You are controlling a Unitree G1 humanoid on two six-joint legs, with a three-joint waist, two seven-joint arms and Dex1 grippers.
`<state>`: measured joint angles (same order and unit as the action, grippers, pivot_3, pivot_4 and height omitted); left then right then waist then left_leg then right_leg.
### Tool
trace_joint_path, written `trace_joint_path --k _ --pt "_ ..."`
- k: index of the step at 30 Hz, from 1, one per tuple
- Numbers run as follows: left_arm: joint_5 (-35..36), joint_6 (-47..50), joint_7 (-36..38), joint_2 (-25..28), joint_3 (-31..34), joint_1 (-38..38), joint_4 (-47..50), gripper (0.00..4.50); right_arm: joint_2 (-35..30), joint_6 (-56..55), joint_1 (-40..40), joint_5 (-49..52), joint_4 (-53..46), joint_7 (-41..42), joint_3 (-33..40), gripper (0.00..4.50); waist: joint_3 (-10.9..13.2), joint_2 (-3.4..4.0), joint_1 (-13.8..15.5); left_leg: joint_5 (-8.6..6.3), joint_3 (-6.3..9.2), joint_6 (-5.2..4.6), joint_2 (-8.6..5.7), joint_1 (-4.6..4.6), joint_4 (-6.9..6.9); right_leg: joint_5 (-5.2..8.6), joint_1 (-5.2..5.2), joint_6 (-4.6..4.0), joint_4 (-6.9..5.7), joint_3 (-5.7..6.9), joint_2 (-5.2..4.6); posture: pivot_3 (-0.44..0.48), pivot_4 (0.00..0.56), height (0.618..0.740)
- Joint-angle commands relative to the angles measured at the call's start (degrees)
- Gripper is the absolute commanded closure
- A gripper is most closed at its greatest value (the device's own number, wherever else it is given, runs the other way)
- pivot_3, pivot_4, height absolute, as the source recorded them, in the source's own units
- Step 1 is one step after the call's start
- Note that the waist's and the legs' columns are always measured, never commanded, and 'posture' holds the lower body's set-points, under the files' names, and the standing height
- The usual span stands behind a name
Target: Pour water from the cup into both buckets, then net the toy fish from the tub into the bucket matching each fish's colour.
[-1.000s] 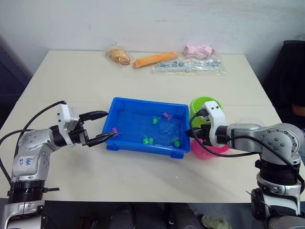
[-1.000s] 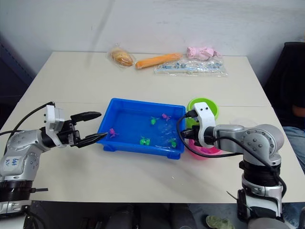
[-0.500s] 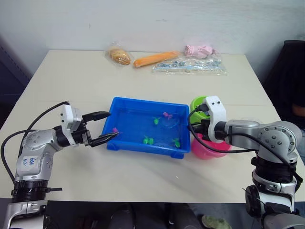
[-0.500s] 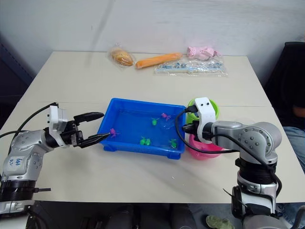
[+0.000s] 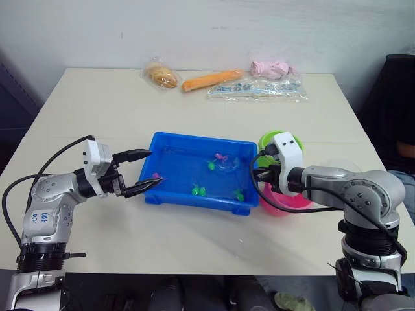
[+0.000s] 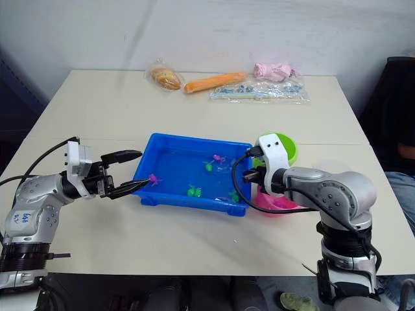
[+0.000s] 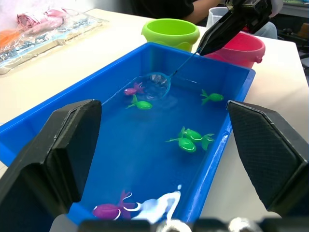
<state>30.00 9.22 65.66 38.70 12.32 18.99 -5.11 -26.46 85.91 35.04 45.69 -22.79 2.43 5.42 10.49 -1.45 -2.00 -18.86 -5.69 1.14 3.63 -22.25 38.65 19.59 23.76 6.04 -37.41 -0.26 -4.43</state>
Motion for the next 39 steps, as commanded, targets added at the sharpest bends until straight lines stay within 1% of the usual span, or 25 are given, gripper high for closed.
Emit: trace_joint_path --k 1,11,19,24,30,39 --pt "0.1 -0.9 -0.1 -0.2 0.2 0.7 0.8 0.04 -0.4 -3.3 0.2 -2.4 -1.8 1.7 -1.1 4.50 0.0 0.00 0.0 0.00 0.00 0.00 0.00 0.00 0.00 0.00 0.00 0.00 0.00 0.00 0.00 0.000 0.150 0.740" --pt "0.1 -1.4 0.1 -0.2 0.5 0.4 0.0 0.04 -1.3 -9.6 0.9 -8.9 1.1 6.9 -7.4 4.50 0.0 0.00 0.0 0.00 0.00 0.00 -0.01 0.00 0.01 0.00 0.00 0.00 0.00 0.02 0.01 0.000 0.150 0.740" --pt "0.0 -2.1 0.2 -0.2 0.7 0.0 -0.7 0.04 -2.9 -16.8 2.9 -15.2 4.6 13.4 -15.8 4.50 0.0 0.00 -0.1 0.00 0.00 0.00 -0.01 0.00 0.05 0.00 0.00 0.00 -0.01 0.03 0.03 0.000 0.150 0.740" --pt "0.1 -2.6 0.3 -0.1 1.0 -0.8 -0.9 0.04 -2.1 -18.4 3.3 -17.0 4.6 15.9 -17.9 4.50 0.0 0.00 0.0 0.00 0.01 0.00 -0.01 -0.01 0.06 0.00 0.00 0.00 -0.02 0.05 0.02 0.000 0.150 0.740" --pt "0.3 -2.9 0.4 -0.1 1.1 -1.1 -1.1 0.04 -1.0 -19.5 3.8 -19.0 5.4 17.3 -18.5 4.50 0.0 0.00 0.0 0.00 0.01 0.00 -0.01 -0.01 0.09 0.00 0.00 0.00 -0.03 0.06 0.01 0.000 0.150 0.740" --pt "0.3 -3.4 0.9 0.2 1.1 -1.0 -1.9 0.04 -1.6 -21.8 3.2 -22.1 4.8 20.3 -20.2 4.50 0.0 0.00 0.0 0.00 0.02 0.00 -0.01 -0.01 0.09 0.00 0.00 0.00 -0.03 0.06 0.01 0.000 0.150 0.740"
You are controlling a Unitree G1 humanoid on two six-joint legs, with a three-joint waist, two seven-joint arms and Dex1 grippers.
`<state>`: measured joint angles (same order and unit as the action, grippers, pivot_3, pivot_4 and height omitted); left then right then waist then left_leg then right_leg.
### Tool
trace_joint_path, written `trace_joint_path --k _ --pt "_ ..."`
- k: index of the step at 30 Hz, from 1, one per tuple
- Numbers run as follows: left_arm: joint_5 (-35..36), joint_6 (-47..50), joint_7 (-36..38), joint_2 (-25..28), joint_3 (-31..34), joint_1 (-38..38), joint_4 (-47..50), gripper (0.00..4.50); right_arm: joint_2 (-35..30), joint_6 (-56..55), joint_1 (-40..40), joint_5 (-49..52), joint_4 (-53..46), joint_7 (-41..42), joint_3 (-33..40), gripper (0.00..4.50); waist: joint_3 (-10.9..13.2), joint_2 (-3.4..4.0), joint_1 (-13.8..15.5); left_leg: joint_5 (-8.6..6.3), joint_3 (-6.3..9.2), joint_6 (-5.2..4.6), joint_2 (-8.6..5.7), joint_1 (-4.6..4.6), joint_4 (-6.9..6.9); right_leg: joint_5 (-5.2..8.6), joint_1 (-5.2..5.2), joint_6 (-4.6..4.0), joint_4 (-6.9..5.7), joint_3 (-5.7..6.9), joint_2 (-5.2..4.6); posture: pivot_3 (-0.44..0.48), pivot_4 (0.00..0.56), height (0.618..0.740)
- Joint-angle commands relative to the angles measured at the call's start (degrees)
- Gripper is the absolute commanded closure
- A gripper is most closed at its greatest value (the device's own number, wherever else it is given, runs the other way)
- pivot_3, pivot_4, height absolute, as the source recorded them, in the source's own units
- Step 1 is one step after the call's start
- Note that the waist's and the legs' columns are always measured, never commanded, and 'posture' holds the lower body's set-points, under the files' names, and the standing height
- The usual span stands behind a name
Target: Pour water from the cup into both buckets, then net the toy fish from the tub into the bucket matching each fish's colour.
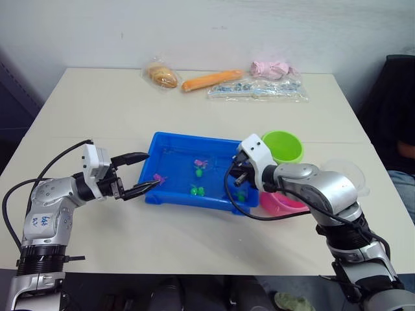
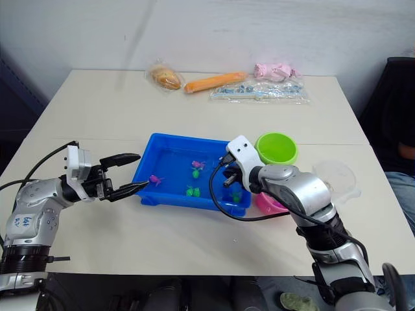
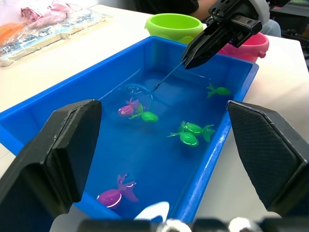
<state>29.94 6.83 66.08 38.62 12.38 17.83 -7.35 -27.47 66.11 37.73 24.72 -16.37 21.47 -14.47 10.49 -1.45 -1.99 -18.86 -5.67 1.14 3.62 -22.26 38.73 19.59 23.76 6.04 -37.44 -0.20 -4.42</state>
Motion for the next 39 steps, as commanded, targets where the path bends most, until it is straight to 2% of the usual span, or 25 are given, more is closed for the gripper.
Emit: trace_joint_path --k 1,28,33,39 --pt "0.3 -1.1 0.6 0.3 1.0 0.2 0.1 0.04 -0.6 -2.5 0.4 -1.6 -1.4 1.5 -0.4 4.50 0.0 0.00 0.0 0.00 0.00 0.00 0.00 0.00 0.00 0.00 0.00 0.00 0.00 0.00 0.00 0.000 0.150 0.740" --pt "0.0 -2.0 2.3 1.0 1.2 0.9 -1.9 0.04 5.7 -13.8 0.8 -7.9 8.0 6.4 -1.7 4.50 0.0 0.00 -0.1 -0.01 -0.01 -0.01 0.00 -0.01 0.15 0.00 0.00 0.00 -0.11 0.06 0.04 0.000 0.150 0.740" --pt "0.0 -1.7 2.2 1.5 1.6 0.9 -1.8 0.04 9.3 -10.5 0.9 -4.1 7.9 5.9 3.6 4.50 0.0 0.00 -0.2 -0.01 0.00 -0.01 0.00 -0.01 0.17 0.00 0.00 0.00 -0.14 0.06 0.03 0.000 0.150 0.740" --pt "0.8 -0.9 2.9 3.4 2.7 1.3 -2.4 0.04 10.4 -2.4 1.5 1.7 2.8 5.7 10.2 4.50 0.0 0.00 -0.1 -0.01 0.01 -0.01 0.00 -0.02 0.18 0.00 0.00 0.00 -0.15 0.08 -0.01 0.000 0.150 0.740"
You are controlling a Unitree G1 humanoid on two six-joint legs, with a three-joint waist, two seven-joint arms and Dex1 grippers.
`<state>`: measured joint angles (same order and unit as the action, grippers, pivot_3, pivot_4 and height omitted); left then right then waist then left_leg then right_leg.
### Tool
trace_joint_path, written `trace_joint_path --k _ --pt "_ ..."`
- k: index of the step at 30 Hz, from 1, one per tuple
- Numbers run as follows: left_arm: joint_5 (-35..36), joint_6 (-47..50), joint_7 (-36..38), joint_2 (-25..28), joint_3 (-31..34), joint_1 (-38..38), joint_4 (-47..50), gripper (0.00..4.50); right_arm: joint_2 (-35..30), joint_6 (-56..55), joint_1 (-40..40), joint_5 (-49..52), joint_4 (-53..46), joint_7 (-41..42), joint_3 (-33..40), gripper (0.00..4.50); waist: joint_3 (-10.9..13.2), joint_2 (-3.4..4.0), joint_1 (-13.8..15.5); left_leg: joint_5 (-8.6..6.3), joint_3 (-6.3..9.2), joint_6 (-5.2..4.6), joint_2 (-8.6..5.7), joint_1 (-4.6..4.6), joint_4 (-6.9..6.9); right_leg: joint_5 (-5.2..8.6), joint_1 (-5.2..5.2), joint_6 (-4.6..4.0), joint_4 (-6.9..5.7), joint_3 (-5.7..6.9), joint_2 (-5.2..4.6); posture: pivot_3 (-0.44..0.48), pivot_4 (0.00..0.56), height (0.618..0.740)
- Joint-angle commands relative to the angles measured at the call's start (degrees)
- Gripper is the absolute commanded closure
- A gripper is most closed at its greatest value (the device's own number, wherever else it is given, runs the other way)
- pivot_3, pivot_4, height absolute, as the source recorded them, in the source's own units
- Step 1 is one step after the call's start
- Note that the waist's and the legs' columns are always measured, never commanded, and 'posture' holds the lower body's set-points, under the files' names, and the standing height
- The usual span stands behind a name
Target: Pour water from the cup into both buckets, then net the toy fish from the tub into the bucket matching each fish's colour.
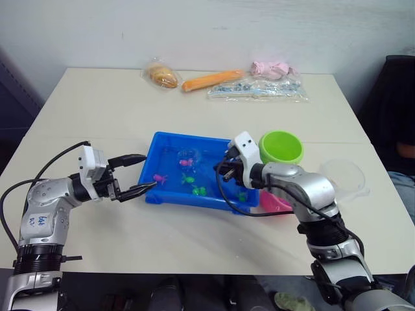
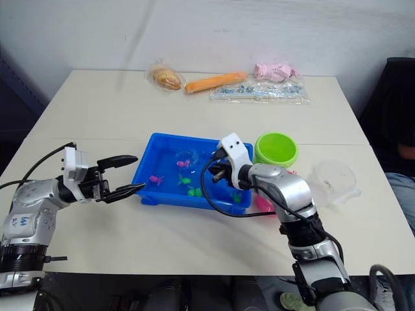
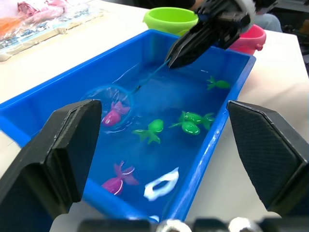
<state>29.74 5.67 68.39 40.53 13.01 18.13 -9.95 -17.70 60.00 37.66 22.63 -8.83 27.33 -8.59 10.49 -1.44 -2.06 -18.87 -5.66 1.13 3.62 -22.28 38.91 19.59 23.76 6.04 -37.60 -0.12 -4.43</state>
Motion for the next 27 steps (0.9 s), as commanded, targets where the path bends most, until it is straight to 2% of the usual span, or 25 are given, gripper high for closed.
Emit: trace_joint_path --k 1,8,13,17,23,27 --pt "1.1 0.5 0.7 1.8 2.2 1.0 0.1 0.04 0.8 5.3 1.7 4.9 -5.7 -0.3 5.5 4.50 0.0 0.00 0.0 0.00 0.00 0.00 0.00 0.00 0.00 0.00 0.00 0.00 -0.01 0.00 0.00 0.000 0.150 0.740" --pt "2.6 4.0 1.9 3.3 2.3 2.6 1.6 0.04 -3.8 15.9 -0.3 14.2 -16.7 2.1 13.4 4.50 0.0 0.00 0.1 -0.01 0.02 -0.02 -0.01 -0.01 -0.01 0.00 0.00 0.00 0.01 0.01 0.01 0.000 0.150 0.740" --pt "3.6 5.5 2.7 3.0 1.5 3.3 3.6 0.04 -7.3 14.3 -4.6 18.6 -23.8 3.6 18.9 4.50 0.0 0.00 0.3 -0.05 0.02 -0.08 -0.03 -0.02 -0.01 0.00 -0.02 0.00 0.07 0.01 0.01 0.000 0.150 0.740" --pt "4.8 7.8 4.0 2.8 0.0 3.5 7.2 0.04 -12.4 14.0 -10.9 21.8 -29.6 4.8 24.7 4.50 0.0 0.00 0.4 -0.06 0.02 -0.10 -0.04 -0.04 -0.02 0.00 -0.03 0.00 0.10 0.00 0.02 0.000 0.150 0.740" --pt "6.0 9.6 3.4 -1.0 -3.0 6.5 10.3 0.04 -15.8 13.4 -17.8 27.5 -35.5 3.3 34.7 4.50 0.0 0.00 0.5 -0.08 0.03 -0.12 -0.07 -0.01 0.04 -0.02 -0.09 0.03 0.14 -0.03 0.07 0.000 0.150 0.740" --pt "7.1 11.6 3.7 -5.0 -6.3 9.1 12.3 0.04 -19.1 12.7 -26.5 32.4 -41.4 3.0 45.4 4.50 0.0 0.00 0.6 -0.08 0.06 -0.12 -0.07 -0.01 0.04 -0.03 -0.13 0.06 0.15 -0.07 0.16 0.000 0.150 0.740"
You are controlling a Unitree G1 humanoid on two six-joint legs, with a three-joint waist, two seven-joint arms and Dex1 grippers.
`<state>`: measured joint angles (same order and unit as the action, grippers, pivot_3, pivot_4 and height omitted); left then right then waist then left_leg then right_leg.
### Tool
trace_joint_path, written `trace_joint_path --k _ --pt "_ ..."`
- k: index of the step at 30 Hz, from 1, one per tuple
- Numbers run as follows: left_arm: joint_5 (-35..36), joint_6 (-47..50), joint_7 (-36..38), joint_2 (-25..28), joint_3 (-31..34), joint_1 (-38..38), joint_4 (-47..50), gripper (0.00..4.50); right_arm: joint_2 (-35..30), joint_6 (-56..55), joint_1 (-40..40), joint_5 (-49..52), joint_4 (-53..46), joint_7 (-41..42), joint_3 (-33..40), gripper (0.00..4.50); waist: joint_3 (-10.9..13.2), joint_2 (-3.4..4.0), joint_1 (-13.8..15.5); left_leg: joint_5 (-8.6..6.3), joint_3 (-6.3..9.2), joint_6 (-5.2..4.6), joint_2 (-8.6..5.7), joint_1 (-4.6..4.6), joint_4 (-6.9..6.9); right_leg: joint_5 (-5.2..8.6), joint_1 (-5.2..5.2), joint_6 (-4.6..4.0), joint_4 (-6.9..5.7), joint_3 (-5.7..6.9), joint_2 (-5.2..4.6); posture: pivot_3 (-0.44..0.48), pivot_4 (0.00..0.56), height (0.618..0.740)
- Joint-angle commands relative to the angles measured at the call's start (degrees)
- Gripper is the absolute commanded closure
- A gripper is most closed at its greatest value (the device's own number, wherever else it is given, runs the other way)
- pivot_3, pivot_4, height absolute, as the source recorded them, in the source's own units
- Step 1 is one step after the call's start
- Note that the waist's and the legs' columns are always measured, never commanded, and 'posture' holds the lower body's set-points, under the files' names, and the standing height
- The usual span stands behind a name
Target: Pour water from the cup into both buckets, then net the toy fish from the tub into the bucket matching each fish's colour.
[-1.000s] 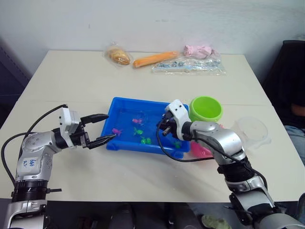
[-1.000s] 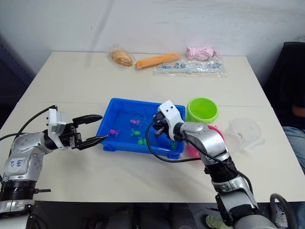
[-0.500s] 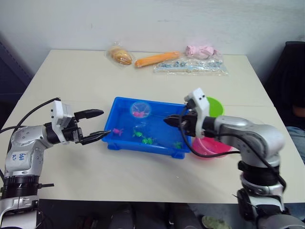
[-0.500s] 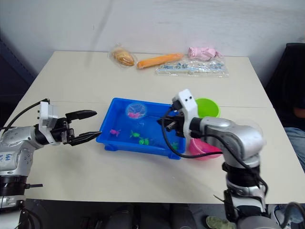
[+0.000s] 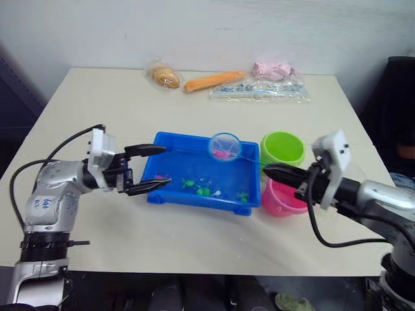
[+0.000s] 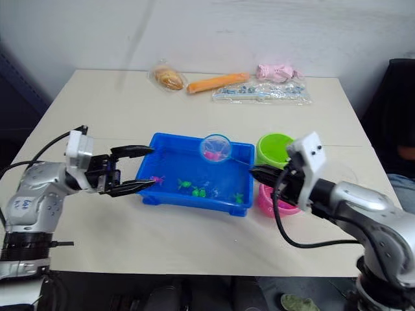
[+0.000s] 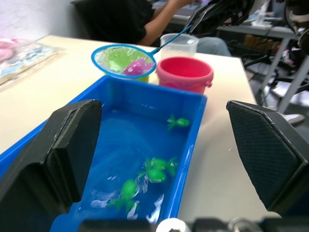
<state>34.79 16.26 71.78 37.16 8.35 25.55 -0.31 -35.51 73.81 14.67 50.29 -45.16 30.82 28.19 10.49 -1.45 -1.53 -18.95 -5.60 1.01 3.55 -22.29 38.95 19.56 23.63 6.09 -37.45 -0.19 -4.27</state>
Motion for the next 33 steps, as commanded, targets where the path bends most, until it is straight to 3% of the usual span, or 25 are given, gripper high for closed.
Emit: trace_joint_path --k 1,8,14,18,23,27,33 --pt "2.1 1.2 0.6 -2.3 -2.3 2.3 2.4 0.04 -1.9 -0.9 -5.6 5.9 -6.0 -1.4 11.2 4.50 0.0 0.00 0.1 0.00 0.03 0.00 0.00 0.00 0.00 -0.01 -0.03 0.01 0.03 0.00 0.04 0.000 0.150 0.740" --pt "0.6 1.0 1.9 -6.6 -5.9 5.7 -2.2 0.04 -5.7 -4.4 -26.0 13.3 -12.7 -2.0 31.9 4.50 0.0 -0.01 0.2 0.00 0.12 -0.01 -0.29 0.09 0.05 -0.06 -0.23 0.11 0.38 -0.11 0.19 0.000 0.150 0.740" --pt "-0.5 -0.4 3.7 -9.1 -7.8 8.4 -6.2 0.04 -3.2 -12.6 -40.4 10.8 -14.7 -2.3 38.5 4.50 0.0 -0.01 0.0 0.04 0.10 -0.04 -0.33 0.18 0.05 -0.10 -0.28 0.18 0.37 -0.26 0.30 0.000 0.150 0.740" --pt "-1.5 -1.7 4.8 -10.7 -8.9 9.7 -8.6 0.04 -0.7 -26.6 -51.0 -2.8 -14.8 0.3 33.8 4.50 0.0 -0.01 0.3 0.06 0.14 -0.03 -0.35 0.15 0.04 -0.10 -0.28 0.19 0.40 -0.30 0.35 0.000 0.150 0.740" --pt "-2.0 -2.2 5.2 -11.4 -8.9 10.7 -9.7 0.04 2.7 -43.4 -56.9 -21.5 -13.5 2.2 25.2 4.50 0.0 -0.01 0.1 0.06 0.11 -0.03 -0.40 0.15 0.07 -0.15 -0.29 0.27 0.46 -0.35 0.34 0.000 0.150 0.740" --pt "-2.5 -3.0 5.3 -11.9 -8.9 11.4 -10.8 0.04 4.8 -57.9 -58.7 -34.6 -10.0 3.6 16.7 4.50 0.0 0.00 0.0 0.10 0.10 0.04 -0.37 0.19 0.07 -0.14 -0.28 0.27 0.41 -0.36 0.39 0.000 0.150 0.740" --pt "-2.9 -3.5 4.7 -12.4 -9.0 10.9 -10.2 0.04 6.6 -69.5 -57.0 -48.3 -4.8 1.0 8.6 4.50 0.0 0.00 0.1 0.14 0.11 0.10 -0.37 0.19 0.13 -0.15 -0.29 0.27 0.36 -0.34 0.38 0.000 0.150 0.740"
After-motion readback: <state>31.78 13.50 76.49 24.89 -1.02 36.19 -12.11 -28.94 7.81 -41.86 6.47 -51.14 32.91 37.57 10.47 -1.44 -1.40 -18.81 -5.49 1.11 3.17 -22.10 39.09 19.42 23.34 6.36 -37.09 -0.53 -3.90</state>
